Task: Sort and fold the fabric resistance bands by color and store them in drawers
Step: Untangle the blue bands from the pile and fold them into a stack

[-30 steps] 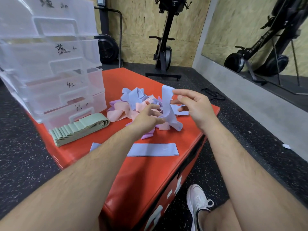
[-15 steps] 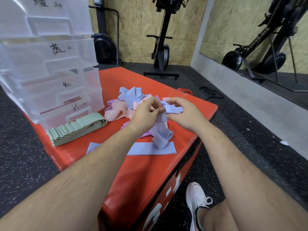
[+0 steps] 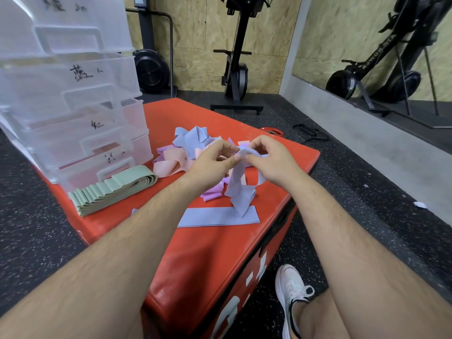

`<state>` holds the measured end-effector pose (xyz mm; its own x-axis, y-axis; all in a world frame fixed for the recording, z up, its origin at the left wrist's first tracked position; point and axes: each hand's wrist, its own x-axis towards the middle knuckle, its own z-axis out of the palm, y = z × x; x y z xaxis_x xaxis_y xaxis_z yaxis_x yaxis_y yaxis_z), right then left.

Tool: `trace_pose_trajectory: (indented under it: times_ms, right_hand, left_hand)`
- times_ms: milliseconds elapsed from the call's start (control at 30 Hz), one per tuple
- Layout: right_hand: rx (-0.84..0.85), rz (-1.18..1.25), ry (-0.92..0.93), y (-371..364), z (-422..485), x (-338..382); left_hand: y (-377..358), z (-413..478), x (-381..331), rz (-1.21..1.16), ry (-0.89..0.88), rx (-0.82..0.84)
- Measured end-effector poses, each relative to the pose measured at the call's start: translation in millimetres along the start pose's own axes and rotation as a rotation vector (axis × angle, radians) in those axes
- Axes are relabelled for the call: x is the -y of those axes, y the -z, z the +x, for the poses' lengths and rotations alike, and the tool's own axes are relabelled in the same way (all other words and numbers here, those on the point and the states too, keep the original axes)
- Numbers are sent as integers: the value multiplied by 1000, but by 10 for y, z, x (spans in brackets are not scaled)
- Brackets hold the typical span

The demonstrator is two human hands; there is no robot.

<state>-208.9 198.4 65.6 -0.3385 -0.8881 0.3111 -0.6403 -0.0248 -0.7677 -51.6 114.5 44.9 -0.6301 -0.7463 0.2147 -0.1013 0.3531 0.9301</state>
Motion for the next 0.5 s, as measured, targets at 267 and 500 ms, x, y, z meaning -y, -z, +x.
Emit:
trace_pose_trajectory:
  times_ms: [267, 500]
  right_hand:
    - [-35, -84, 108, 146, -54, 50]
    - [61, -82, 58, 83, -86, 51]
  left_hand:
    - [-23, -53, -14, 272, -132, -147]
    - [-36, -83, -181, 22, -113, -216]
